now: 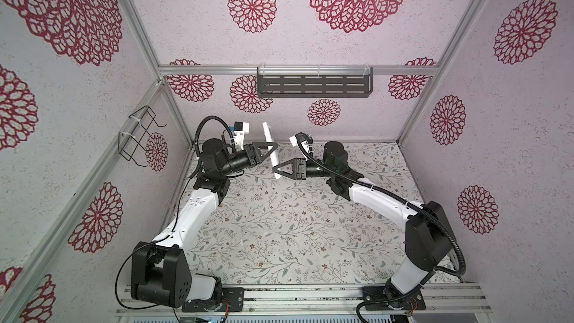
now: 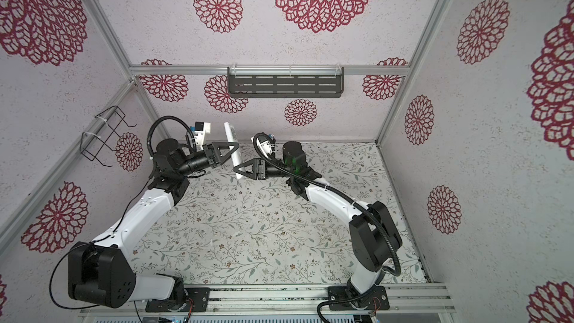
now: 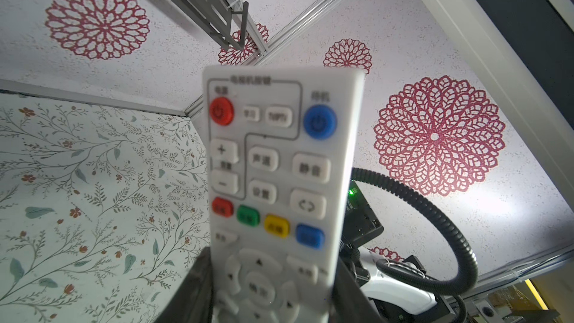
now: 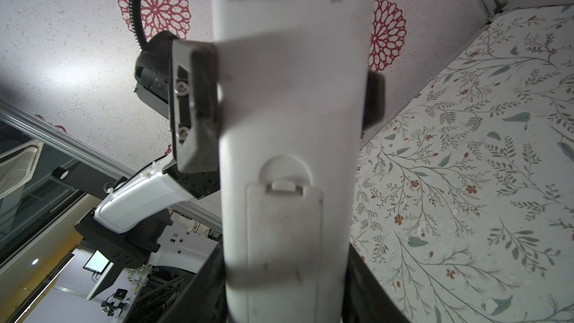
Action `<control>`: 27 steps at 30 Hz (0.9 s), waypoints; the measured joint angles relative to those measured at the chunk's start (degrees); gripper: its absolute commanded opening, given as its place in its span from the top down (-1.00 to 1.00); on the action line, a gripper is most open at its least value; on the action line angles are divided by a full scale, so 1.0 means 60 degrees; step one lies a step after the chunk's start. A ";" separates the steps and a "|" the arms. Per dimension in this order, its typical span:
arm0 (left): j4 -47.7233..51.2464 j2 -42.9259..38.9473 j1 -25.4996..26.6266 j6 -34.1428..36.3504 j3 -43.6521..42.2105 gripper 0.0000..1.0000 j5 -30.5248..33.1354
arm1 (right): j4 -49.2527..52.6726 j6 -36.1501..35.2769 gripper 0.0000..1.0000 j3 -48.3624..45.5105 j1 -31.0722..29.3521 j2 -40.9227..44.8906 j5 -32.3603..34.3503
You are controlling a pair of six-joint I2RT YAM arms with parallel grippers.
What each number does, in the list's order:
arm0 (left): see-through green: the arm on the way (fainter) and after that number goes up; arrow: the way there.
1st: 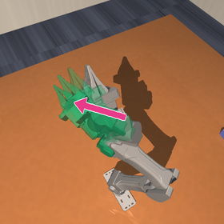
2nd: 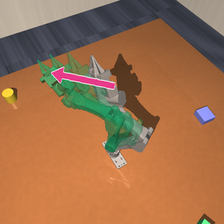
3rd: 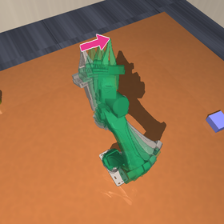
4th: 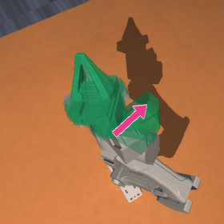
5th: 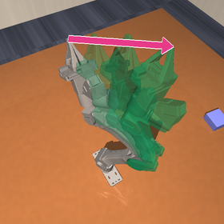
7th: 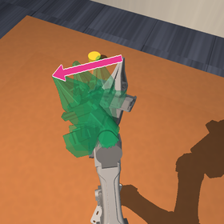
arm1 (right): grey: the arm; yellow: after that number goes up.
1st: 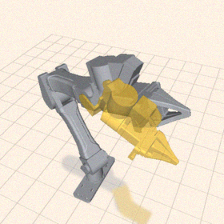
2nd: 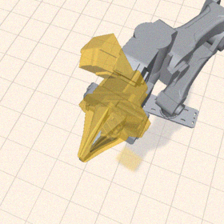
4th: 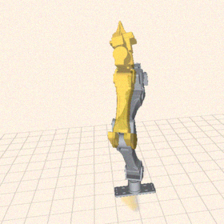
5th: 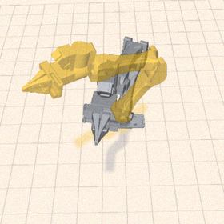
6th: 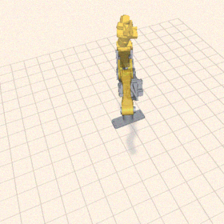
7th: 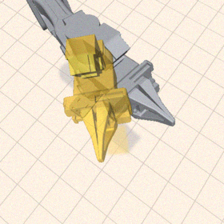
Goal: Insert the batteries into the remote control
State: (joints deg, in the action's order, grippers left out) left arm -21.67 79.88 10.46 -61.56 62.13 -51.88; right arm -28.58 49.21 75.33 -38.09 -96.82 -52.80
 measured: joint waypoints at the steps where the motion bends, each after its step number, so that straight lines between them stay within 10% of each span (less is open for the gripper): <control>1: 0.0000 0.0000 0.0000 -0.0004 0.0000 0.67 0.0004 | 0.0000 0.0000 0.97 0.0000 0.0000 0.0000 0.0000; 13: 0.1428 -0.0178 0.0000 0.0641 0.0004 0.94 0.0710 | 0.1147 -0.0896 -0.84 0.0022 0.0000 0.0066 0.0182; 27: 0.7632 -0.0353 0.0306 0.3013 0.0484 0.92 0.5034 | 0.6466 -0.4197 -0.98 -0.0069 0.0506 0.1483 0.3005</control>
State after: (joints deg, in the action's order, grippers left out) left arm 24.12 77.76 12.29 -43.48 65.04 -21.67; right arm 10.22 24.03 74.91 -35.05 -87.92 -34.76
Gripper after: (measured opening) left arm 0.486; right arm 0.989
